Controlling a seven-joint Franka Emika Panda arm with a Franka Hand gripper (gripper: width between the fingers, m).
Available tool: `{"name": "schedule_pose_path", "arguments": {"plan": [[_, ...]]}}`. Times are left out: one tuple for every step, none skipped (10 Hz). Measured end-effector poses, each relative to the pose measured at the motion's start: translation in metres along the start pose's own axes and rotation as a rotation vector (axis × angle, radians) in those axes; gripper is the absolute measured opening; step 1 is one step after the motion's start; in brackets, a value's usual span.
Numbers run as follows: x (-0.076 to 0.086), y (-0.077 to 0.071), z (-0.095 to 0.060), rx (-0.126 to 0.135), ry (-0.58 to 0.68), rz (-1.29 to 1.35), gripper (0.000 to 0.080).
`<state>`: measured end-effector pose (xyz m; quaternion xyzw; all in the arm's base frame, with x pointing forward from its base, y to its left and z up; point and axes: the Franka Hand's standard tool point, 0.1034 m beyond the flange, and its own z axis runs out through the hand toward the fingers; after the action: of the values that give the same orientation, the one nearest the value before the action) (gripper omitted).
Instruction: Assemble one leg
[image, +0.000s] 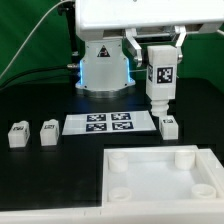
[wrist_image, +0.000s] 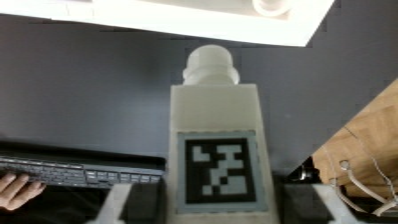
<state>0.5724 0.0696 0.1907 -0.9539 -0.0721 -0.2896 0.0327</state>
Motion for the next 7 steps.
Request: {"name": "schedule_pose_path", "arguments": {"plan": [[0.0, 0.0, 0.0, 0.0, 0.0, 0.0, 0.0292], [0.0, 0.0, 0.0, 0.0, 0.0, 0.0, 0.0292], [0.004, 0.013, 0.001, -0.061, 0.079, -0.027, 0.0292], [-0.006, 0.006, 0.014, -0.051, 0.069, -0.036, 0.0292], [-0.01, -0.003, 0.025, -0.034, 0.06, -0.031, 0.0292], [-0.011, -0.008, 0.034, -0.026, 0.062, -0.025, 0.0292], [-0.011, -0.012, 0.044, -0.017, 0.055, -0.021, 0.0292]]}}
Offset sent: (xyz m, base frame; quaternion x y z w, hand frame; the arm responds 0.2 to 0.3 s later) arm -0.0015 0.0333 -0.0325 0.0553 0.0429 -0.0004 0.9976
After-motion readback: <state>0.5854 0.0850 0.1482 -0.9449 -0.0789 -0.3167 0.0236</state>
